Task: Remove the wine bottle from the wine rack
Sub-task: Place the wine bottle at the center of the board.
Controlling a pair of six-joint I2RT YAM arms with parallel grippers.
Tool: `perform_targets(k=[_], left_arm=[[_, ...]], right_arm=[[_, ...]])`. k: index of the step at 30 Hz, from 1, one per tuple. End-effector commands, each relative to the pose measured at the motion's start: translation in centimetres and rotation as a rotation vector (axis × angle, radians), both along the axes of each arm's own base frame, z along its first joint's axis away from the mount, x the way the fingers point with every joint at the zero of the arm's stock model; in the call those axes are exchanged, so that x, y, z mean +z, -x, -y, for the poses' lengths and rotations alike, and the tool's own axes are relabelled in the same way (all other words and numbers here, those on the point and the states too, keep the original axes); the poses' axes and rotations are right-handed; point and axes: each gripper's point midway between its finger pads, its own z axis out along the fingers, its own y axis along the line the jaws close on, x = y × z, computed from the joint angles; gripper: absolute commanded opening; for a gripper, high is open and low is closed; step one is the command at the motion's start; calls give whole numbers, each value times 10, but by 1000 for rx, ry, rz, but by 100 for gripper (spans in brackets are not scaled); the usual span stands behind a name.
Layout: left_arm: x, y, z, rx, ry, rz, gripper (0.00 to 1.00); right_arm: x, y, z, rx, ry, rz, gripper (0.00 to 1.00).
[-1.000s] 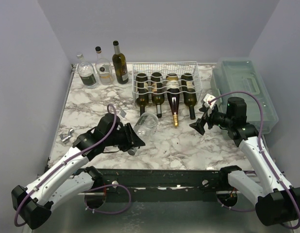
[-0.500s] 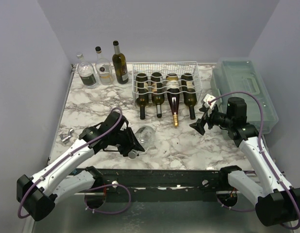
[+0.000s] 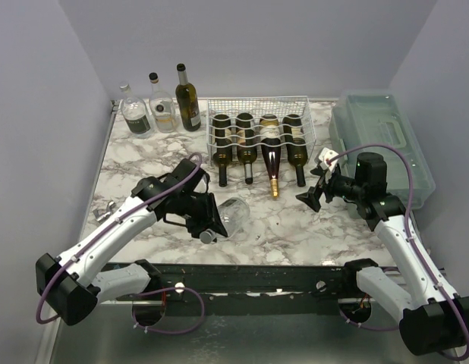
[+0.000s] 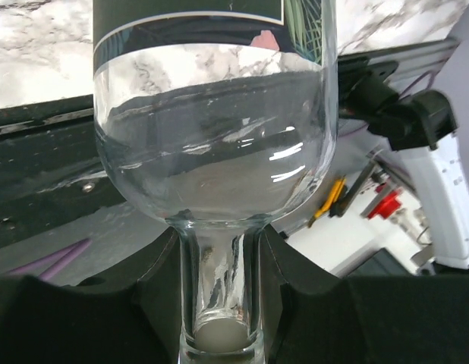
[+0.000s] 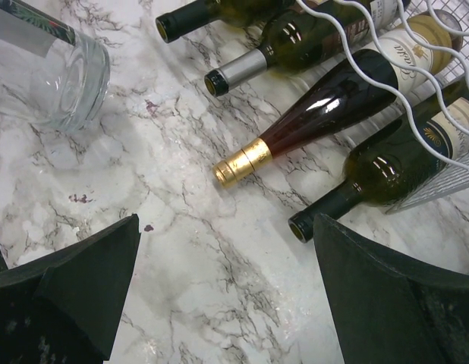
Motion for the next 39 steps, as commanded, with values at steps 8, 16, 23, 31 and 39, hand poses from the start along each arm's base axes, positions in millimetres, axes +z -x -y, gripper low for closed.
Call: perform_targets(k=[8, 16, 23, 31, 39], left_arm=[[46, -2, -12, -362, -56, 256, 0], [24, -16, -41, -497, -359, 312, 0], [23, -25, -42, -577, -475, 355, 0], [12, -24, -33, -673, -534, 291, 0], [12, -25, -24, -699, -525, 271, 0]], right_arm=[[2, 12, -5, 46, -23, -14, 99], [5, 15, -7, 61, -33, -9, 99], [7, 16, -7, 64, -35, -2, 99], [8, 15, -6, 59, -32, 4, 99], [7, 18, -8, 73, -38, -2, 100]])
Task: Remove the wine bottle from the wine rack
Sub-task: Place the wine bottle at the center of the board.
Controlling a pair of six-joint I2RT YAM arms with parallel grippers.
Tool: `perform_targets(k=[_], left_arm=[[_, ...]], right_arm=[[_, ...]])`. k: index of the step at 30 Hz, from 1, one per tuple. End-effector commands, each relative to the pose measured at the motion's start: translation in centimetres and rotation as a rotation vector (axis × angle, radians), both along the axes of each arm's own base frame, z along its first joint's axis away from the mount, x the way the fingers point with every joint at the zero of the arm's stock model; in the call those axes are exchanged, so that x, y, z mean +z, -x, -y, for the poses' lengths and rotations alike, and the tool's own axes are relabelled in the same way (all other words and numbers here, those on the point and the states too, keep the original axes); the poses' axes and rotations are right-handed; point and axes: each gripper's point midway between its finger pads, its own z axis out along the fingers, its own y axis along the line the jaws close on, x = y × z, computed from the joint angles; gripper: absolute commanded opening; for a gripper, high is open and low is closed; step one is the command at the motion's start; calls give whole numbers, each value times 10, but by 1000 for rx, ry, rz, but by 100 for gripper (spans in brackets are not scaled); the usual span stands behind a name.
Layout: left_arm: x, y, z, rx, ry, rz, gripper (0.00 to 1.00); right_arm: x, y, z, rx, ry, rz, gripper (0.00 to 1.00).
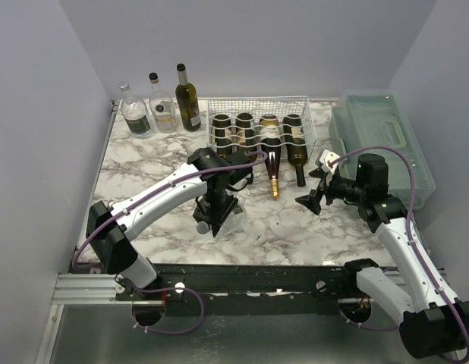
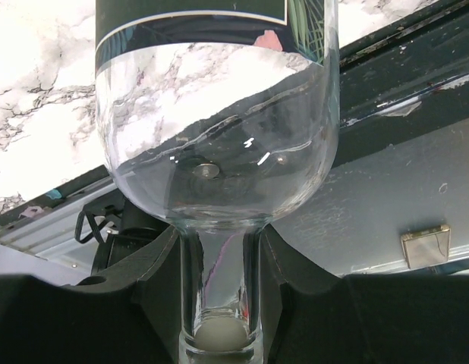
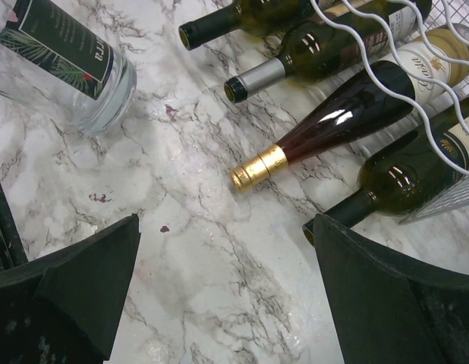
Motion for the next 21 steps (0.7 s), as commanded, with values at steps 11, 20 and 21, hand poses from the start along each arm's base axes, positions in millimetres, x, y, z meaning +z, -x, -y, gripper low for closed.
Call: perform_targets(k=[11, 20, 21], left_arm=[[6, 2, 22, -27, 108, -19, 5], [-2, 4, 26, -29, 95, -55, 9], [-2, 3, 26, -29, 92, -56, 9]], right_arm=[[1, 29, -14, 165, -36, 24, 99], [1, 30, -15, 175, -36, 22, 99], [1, 31, -15, 176, -36, 21, 100]])
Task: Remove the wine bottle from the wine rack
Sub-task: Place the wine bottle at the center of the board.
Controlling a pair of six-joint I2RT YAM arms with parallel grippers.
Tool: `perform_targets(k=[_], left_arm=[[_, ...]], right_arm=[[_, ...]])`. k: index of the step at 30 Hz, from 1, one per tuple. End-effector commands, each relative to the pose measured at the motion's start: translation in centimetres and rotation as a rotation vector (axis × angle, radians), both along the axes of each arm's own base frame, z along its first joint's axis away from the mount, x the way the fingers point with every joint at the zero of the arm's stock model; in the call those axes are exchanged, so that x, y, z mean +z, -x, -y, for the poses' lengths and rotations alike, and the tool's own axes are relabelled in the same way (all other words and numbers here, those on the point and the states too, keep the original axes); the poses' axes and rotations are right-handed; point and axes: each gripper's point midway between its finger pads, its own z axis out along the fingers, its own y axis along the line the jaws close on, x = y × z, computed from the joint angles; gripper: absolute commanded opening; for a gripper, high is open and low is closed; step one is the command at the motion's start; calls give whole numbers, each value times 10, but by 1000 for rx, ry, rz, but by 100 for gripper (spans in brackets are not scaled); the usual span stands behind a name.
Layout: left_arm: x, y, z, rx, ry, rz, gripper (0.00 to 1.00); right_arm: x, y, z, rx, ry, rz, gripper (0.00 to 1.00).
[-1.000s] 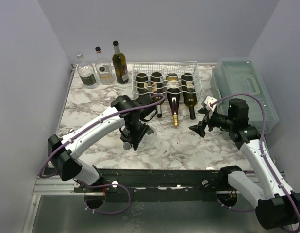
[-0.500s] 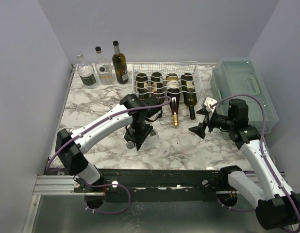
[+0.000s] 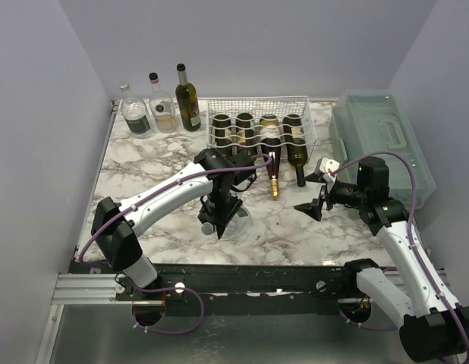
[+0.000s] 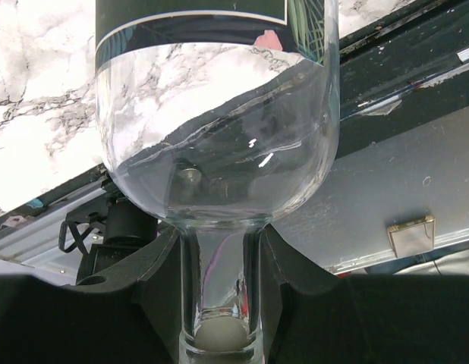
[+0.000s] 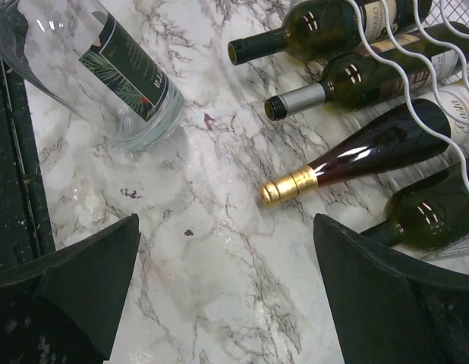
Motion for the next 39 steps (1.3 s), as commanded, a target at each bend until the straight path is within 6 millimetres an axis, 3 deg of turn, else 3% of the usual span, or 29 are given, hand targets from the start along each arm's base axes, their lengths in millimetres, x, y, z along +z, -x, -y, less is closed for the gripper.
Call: perform_targets(k=[1, 22, 39], left_arm=[[5, 0, 11, -22, 60, 3, 10], [4, -10, 14, -31, 29, 19, 33], [7, -15, 19, -31, 35, 34, 40]], right_arm=[[-5, 8, -2, 34, -7, -18, 99], [-3, 10, -3, 45, -7, -9, 99], [-3, 11, -3, 49, -6, -6, 99]])
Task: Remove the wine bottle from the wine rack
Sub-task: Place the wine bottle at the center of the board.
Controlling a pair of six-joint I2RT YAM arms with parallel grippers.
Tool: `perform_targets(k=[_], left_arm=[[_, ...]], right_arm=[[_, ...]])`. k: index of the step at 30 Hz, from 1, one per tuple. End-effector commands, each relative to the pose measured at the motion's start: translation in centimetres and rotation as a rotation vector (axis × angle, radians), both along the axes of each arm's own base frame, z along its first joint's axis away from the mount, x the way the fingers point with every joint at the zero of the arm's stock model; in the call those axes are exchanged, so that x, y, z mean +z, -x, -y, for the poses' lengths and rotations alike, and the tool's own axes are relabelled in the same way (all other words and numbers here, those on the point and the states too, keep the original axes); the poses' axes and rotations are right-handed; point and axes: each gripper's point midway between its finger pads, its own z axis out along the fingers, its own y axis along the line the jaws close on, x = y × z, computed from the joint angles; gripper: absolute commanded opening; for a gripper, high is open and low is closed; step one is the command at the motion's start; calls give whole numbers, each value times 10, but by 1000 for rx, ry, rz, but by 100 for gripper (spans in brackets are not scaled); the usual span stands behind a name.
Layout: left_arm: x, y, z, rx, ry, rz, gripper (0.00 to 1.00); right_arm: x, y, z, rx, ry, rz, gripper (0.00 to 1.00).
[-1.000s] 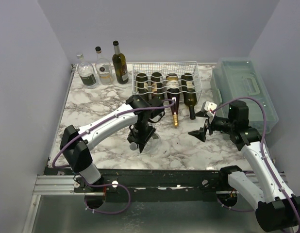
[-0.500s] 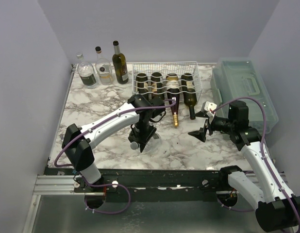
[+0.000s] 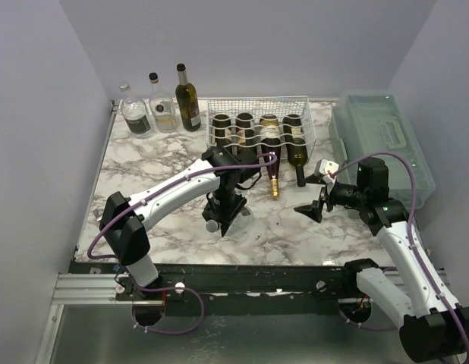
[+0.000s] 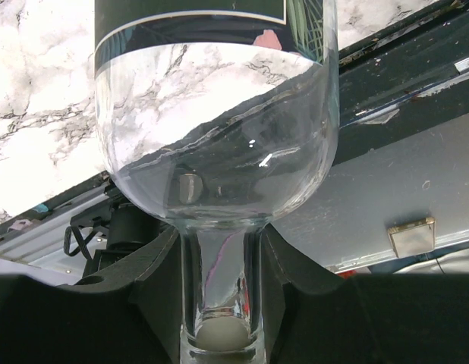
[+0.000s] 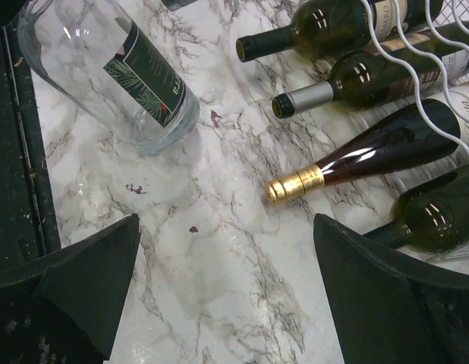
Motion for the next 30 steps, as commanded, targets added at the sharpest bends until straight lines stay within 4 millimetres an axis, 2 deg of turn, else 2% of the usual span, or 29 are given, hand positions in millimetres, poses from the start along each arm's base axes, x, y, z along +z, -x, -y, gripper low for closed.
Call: perform_targets(k=[1, 15, 22, 30], left_arm=[[14, -7, 8, -16, 52, 52, 41], [19, -14, 9, -11, 50, 89, 44], [29, -22, 15, -5, 74, 131, 49], [33, -27, 22, -2, 104, 152, 49]], right_arm=[[0, 7, -2, 31, -13, -1, 99], [1, 9, -3, 41, -14, 4, 100], [1, 9, -3, 42, -13, 5, 99], [1, 9, -2, 42, -11, 6, 100]])
